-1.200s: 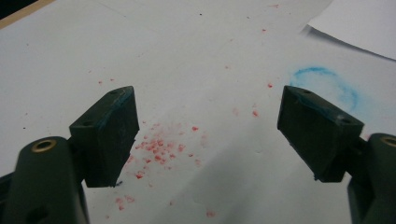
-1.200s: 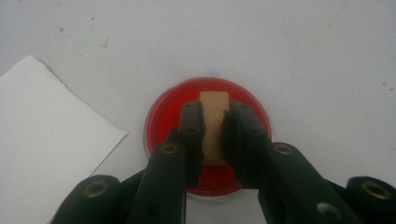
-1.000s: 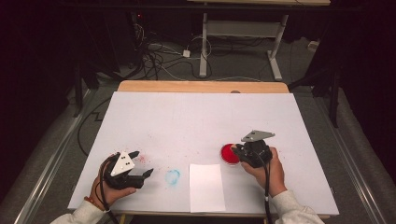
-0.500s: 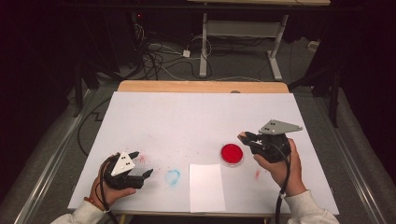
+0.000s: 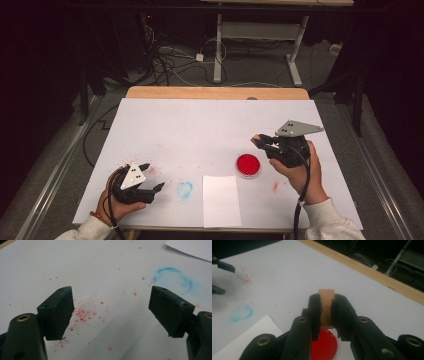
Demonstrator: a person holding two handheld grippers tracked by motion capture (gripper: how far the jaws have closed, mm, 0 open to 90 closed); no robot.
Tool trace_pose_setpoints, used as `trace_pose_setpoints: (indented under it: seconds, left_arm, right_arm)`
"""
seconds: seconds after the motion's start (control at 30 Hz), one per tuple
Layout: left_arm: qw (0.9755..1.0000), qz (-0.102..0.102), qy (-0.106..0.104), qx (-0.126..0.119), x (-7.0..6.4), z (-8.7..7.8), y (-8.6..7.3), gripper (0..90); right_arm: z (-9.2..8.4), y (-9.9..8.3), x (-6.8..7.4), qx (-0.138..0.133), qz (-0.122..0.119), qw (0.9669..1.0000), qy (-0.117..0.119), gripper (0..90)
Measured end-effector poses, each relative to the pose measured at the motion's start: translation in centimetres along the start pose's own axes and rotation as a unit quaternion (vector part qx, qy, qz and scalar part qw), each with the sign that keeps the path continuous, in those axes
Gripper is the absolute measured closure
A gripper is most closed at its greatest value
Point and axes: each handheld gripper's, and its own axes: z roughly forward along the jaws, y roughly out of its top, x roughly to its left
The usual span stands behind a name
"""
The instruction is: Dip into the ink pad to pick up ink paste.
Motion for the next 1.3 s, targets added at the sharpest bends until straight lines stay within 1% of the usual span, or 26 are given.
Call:
trace_pose_setpoints:
  seconds: [0.17,0.27,0.3,0.43,0.5,0.53,0.6,0.67,0.73,0.83,0.87,1.03,1.2,1.23,1.3]
  left_arm:
    - [1.0,0.004,0.0,0.003,-0.1,0.0,0.0,19.5]
    - [1.0,0.005,-0.001,0.003,-0.1,0.0,0.0,19.5]
    - [1.0,0.005,-0.001,0.004,-0.1,0.0,0.0,19.5]
    - [1.0,0.007,-0.002,0.004,-0.1,0.0,0.0,19.5]
    - [1.0,0.007,-0.003,0.004,-0.1,0.0,0.0,19.5]
    - [0.9999,0.009,-0.004,0.004,-0.1,0.0,0.0,19.5]
    - [0.9999,0.011,-0.005,0.003,-0.1,0.0,0.0,19.5]
    - [0.9999,0.012,-0.006,0.004,-0.1,0.0,0.0,19.5]
    - [0.9999,0.011,-0.006,0.004,-0.1,0.1,0.0,19.5]
    - [0.9999,0.011,-0.005,0.006,-0.1,0.1,0.0,19.5]
    - [0.9999,0.012,-0.005,0.007,-0.1,0.1,0.0,19.5]
    - [0.9998,0.014,-0.006,0.009,-0.1,0.2,0.0,19.5]
    - [0.9998,0.015,-0.008,0.008,-0.2,0.1,0.0,19.5]
    - [0.9998,0.016,-0.011,0.006,-0.2,0.1,0.0,19.5]
    - [0.9998,0.018,-0.01,0.005,-0.3,0.1,0.1,19.5]
  right_arm:
    - [2.2,-1.4,0.3,0.032,-0.003,0.9995,0.004,76.4]
    - [3.7,-2.4,0.6,0.056,-0.013,0.9984,0.005,76.4]
    - [4.1,-2.7,0.7,0.062,-0.012,0.998,0.006,76.4]
    - [5.2,-3.7,0.6,0.08,-0.012,0.9967,0.009,76.4]
    - [5.7,-4.2,0.8,0.091,-0.016,0.9957,0.008,76.4]
    - [6.0,-4.5,0.8,0.095,-0.016,0.9952,0.012,76.4]
    - [6.7,-5.0,0.8,0.107,-0.02,0.994,0.009,76.4]
    - [7.2,-5.4,0.8,0.116,-0.017,0.9931,0.012,76.4]
    - [7.6,-5.7,0.8,0.12,-0.018,0.9926,0.013,76.4]
    - [8.0,-6.1,0.9,0.133,-0.017,0.9909,0.017,76.4]
    - [8.1,-6.2,0.9,0.129,-0.019,0.9914,0.016,76.4]
    - [8.2,-6.4,0.9,0.131,-0.016,0.9911,0.015,76.4]
    - [8.2,-6.4,1.0,0.134,-0.023,0.9906,0.015,76.5]
    - [8.2,-6.4,1.0,0.133,-0.022,0.9908,0.013,76.5]
    - [8.2,-6.5,1.2,0.133,-0.024,0.9908,0.008,76.5]
